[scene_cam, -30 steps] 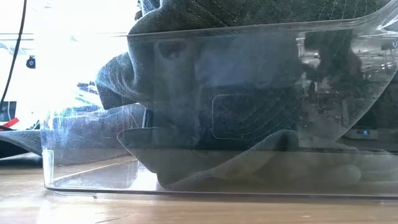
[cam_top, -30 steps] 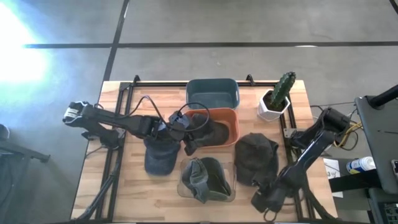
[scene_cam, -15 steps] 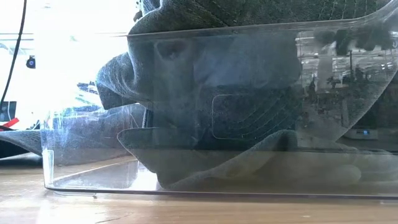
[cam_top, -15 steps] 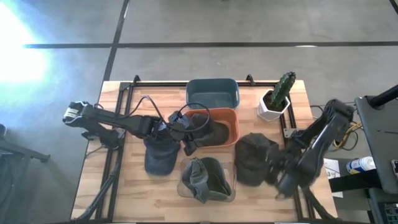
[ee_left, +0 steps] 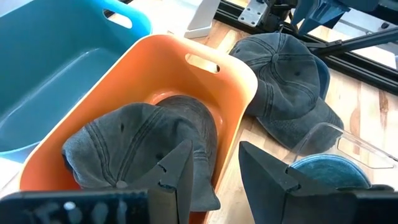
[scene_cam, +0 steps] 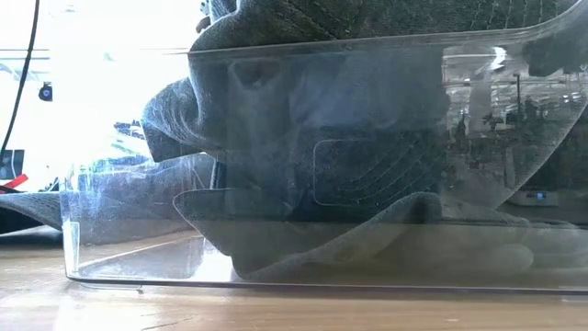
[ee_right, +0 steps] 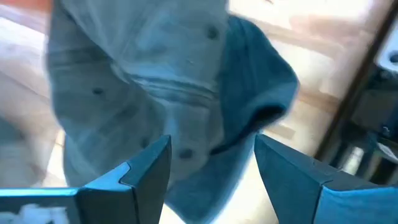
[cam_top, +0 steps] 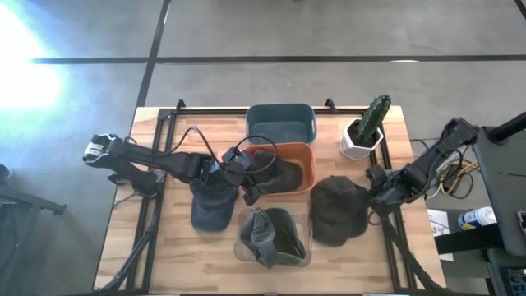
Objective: Pick & Place hat
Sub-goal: Put the black cap into the orange bin
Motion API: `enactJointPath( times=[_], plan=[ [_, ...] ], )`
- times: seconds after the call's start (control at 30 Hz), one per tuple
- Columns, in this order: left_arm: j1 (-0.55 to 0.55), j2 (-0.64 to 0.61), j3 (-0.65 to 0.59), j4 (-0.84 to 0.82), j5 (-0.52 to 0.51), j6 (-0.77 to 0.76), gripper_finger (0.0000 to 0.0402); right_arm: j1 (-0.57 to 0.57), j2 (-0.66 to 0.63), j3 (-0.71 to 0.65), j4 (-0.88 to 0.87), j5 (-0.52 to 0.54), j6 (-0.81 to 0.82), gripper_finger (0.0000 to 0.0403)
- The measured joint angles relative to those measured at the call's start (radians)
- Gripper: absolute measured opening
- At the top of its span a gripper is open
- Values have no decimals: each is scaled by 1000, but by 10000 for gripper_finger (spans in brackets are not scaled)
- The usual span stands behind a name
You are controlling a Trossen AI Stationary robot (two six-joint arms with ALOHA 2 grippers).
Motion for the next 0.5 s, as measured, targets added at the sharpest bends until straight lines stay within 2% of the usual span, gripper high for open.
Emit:
enactJointPath(
  times=[0.13,0.3,0.5],
  plan=[
    [0,0,0,0,0,-5,122,-13,39,18,28,16,-89,226],
    [0,0,0,0,0,-5,122,-26,108,8,47,-67,-101,226],
    [0,0,0,0,0,-7,122,-53,181,-12,166,-37,-101,226]
  ],
)
